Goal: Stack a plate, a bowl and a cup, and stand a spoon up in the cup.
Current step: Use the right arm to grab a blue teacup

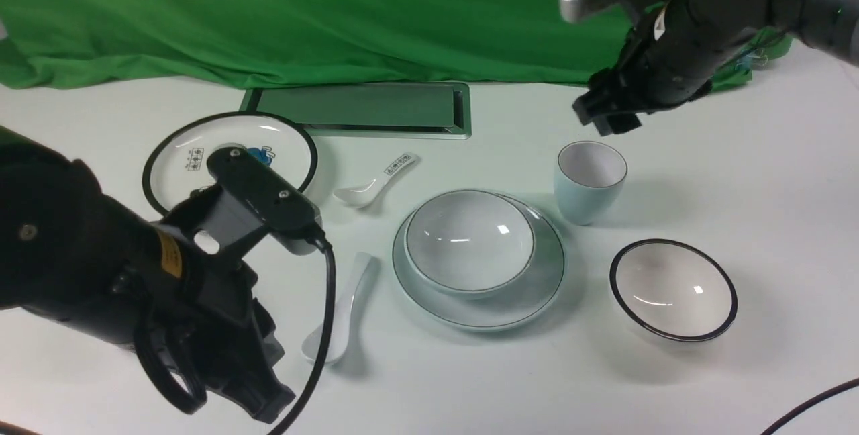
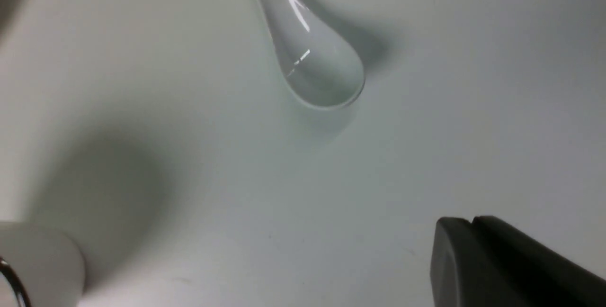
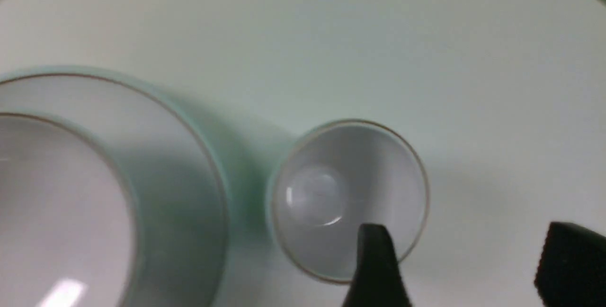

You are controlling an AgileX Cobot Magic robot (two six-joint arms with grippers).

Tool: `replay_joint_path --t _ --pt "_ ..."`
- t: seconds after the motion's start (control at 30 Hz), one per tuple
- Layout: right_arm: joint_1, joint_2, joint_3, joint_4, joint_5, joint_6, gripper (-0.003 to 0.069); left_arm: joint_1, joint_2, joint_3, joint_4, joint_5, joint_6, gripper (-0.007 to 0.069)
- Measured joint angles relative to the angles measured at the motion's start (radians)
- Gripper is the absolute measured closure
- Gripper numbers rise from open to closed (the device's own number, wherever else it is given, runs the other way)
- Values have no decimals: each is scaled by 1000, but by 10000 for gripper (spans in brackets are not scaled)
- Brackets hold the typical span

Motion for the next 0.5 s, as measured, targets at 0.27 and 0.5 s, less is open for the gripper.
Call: replay_joint_path --t 0.27,0.5 --pt "-46 159 0 35 -56 37 203 0 0 0 0 -39 0 653" --pt "-46 180 -10 82 -95 37 495 0 0 0 0 -39 -9 653"
